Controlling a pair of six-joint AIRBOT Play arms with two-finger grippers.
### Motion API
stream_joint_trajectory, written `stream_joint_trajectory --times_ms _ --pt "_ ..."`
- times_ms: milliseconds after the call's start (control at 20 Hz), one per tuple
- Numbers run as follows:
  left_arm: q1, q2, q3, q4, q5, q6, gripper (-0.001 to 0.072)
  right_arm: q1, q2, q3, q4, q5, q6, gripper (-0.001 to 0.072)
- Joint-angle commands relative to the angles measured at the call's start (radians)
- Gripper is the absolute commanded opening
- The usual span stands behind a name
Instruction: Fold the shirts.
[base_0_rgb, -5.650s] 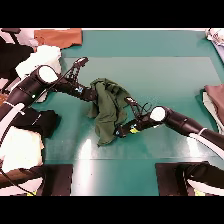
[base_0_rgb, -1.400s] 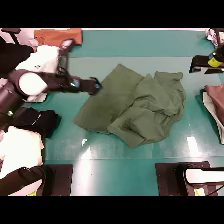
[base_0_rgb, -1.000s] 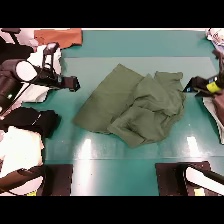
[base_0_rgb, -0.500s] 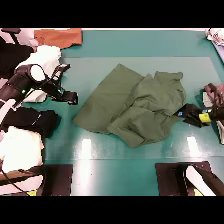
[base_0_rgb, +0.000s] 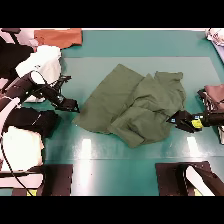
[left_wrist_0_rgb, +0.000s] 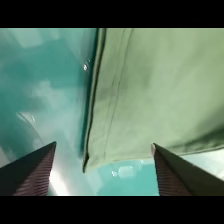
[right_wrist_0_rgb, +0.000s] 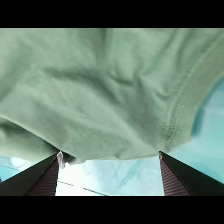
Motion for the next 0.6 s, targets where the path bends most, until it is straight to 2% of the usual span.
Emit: stream_joint_trajectory --times_ms 0,400,450,550 --pt "0.007 -0.011 -0.045 -0.030 0.034 0.055 0.0704 0.016 0.000 -0.003 0.044 -0.003 -0.013 0.0684" --pt "0.006 -0.062 -0.050 -0.087 0.082 0.113 0.0700 0.016 0.001 -0.003 0.058 0.011 -0.016 0.0685" --pt "0.006 -0.063 -0.050 -0.089 0.079 0.114 0.0574 0.016 0.001 -0.003 0.058 0.013 -0.016 0.0684" --pt "0.006 -0.065 -0.050 -0.103 0.044 0.133 0.0539 0.016 0.001 -0.003 0.058 0.011 -0.016 0.0684"
